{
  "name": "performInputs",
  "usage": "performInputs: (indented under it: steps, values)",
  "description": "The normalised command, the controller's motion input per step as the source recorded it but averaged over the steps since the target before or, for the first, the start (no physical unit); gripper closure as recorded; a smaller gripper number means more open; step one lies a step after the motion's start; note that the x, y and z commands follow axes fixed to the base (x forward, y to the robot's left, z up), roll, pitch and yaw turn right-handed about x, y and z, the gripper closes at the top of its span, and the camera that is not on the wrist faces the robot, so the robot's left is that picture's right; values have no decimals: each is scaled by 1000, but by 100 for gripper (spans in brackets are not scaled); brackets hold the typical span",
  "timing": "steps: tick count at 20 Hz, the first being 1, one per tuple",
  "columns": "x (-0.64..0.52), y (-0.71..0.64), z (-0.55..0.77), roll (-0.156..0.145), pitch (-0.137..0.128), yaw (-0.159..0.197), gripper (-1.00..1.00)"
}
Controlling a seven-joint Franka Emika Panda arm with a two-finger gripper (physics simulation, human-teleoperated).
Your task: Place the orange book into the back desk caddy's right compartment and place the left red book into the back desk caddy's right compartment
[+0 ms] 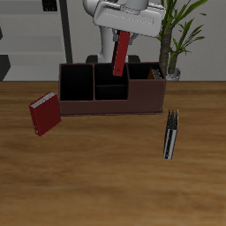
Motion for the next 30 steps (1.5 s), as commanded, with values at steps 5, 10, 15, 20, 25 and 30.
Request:
performInputs:
  steps: [5,10,15,20,25,30]
  values:
    - [-330,168,-25,-22,-27,42,100]
    - [-535,448,40,47,-28,54,100]
    - [-479,402,15,42,-4,-9,100]
    - [-235,251,-9,23,-16,7,100]
    - [-113,132,-103,-1,37,-27,100]
    - [-170,86,-108,30,27,-32,100]
